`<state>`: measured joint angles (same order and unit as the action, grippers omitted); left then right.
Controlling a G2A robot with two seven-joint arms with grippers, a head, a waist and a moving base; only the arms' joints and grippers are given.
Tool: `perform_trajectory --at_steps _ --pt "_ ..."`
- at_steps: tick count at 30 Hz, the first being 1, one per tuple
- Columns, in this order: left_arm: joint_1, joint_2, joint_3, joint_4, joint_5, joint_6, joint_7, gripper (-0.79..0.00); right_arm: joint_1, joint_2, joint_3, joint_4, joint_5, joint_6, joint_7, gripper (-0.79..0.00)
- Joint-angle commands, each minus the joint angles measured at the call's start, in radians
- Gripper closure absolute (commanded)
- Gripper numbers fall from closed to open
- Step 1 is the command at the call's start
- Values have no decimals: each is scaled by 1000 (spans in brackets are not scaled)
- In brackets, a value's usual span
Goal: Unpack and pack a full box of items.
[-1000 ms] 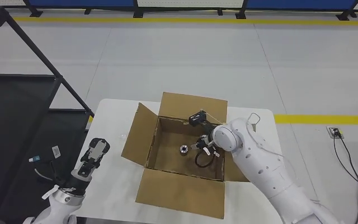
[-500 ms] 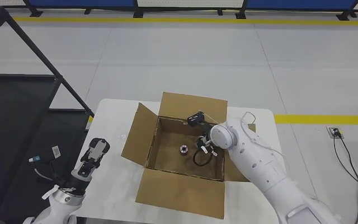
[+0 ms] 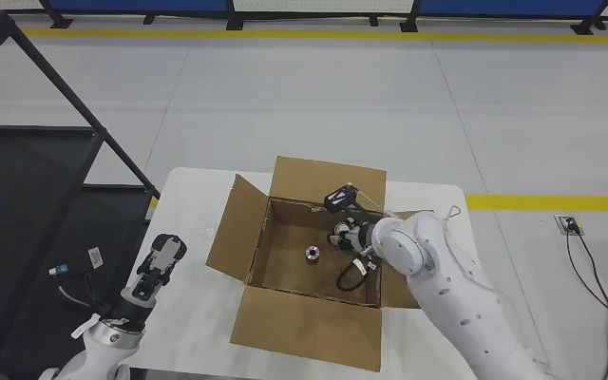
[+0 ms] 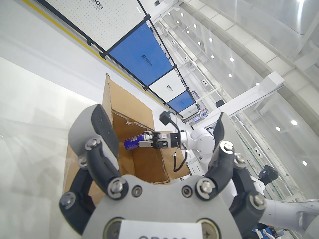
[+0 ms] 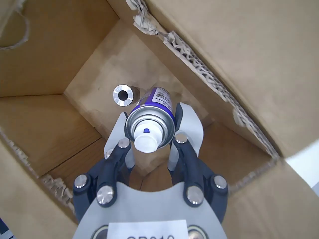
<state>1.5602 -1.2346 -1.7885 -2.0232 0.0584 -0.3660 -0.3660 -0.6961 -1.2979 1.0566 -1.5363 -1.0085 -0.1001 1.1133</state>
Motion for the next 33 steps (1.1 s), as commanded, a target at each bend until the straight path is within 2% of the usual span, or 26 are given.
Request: perform_trajectory --at_steps 1,5,9,13,16,20,24,33 --pt "0 0 0 0 0 0 0 -785 -132 23 84 -208 -55 13 -19 0" --pt "0 0 0 0 0 0 0 -785 -362 56 245 -480 -149 46 -88 0" --pt "0 0 0 0 0 0 0 -785 -597 74 455 -647 -152 74 -214 0" --pt "0 0 0 0 0 0 0 -785 -796 81 656 -668 -64 56 -329 0" --pt "0 0 0 0 0 0 0 -785 -877 84 764 -610 21 4 -373 0" --pt "0 0 0 0 0 0 0 -785 -912 88 831 -516 113 -60 -406 0" --pt "0 0 0 0 0 0 0 -785 -905 95 850 -441 148 -115 -393 0" --pt "0 0 0 0 0 0 0 -785 -753 115 756 -276 54 -143 -216 0"
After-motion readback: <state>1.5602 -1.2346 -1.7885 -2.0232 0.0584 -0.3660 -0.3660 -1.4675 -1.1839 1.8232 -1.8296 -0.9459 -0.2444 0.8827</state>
